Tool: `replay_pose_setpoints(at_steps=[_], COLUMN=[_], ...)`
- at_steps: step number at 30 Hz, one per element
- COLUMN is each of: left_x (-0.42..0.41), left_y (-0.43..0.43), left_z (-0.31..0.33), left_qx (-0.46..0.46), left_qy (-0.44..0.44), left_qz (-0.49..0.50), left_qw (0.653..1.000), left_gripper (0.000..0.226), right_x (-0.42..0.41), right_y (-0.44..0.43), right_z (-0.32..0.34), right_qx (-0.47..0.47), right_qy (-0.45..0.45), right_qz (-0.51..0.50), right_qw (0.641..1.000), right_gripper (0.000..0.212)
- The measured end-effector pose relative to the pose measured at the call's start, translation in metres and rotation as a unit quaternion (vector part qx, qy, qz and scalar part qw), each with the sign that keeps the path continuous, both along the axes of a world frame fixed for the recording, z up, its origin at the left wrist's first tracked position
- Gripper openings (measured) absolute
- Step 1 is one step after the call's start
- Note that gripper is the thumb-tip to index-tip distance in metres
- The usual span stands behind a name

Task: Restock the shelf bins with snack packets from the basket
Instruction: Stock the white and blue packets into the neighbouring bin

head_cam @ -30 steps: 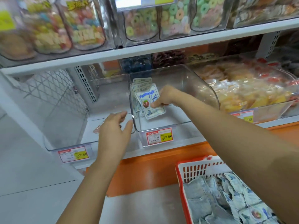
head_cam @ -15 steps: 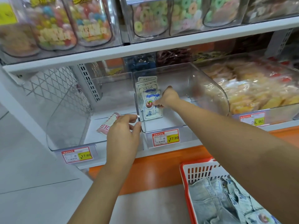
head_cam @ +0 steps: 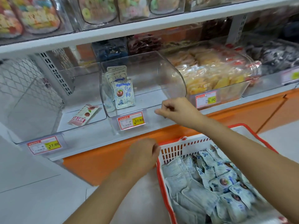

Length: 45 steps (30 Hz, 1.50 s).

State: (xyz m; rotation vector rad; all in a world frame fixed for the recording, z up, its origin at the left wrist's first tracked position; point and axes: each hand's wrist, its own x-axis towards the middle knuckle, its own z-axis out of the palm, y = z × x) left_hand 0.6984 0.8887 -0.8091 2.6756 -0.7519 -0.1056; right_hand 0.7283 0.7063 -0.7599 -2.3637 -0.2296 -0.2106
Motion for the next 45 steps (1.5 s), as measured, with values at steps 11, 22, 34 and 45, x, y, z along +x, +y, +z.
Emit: replay_pose_setpoints(at_steps=[11, 22, 34, 45], left_x=[-0.021, -0.021, -0.01, 0.01], left_y=[-0.001, -0.005, -0.018, 0.008], left_z=[-0.087, -0.077, -0.03, 0.063], left_qx=[0.121, 0.112, -0.001, -0.361], left_qy=[0.232, 0.232, 0.244, 0.304], left_qz=[-0.073, -0.092, -0.048, 0.03], left_qw=[0.962, 0.962, 0.969, 0.881], left_gripper=[0.031, 0.036, 0.055, 0.01], right_x=[-0.102, -0.117, -0.077, -0.021], right_y=[-0.126, -0.144, -0.124, -0.028], right_z=[-0.202, -0.234, -0.085, 0.064], right_qx=[-0.234, -0.363, -0.138, 0.166], right_qy=[0.408, 0.448, 0.341, 0.097], right_qz=[-0.1, -0.046, 0.044, 0.047], right_qw=[0.877, 0.816, 0.929, 0.98], right_gripper=[0.05, 0.023, 0.008, 0.012])
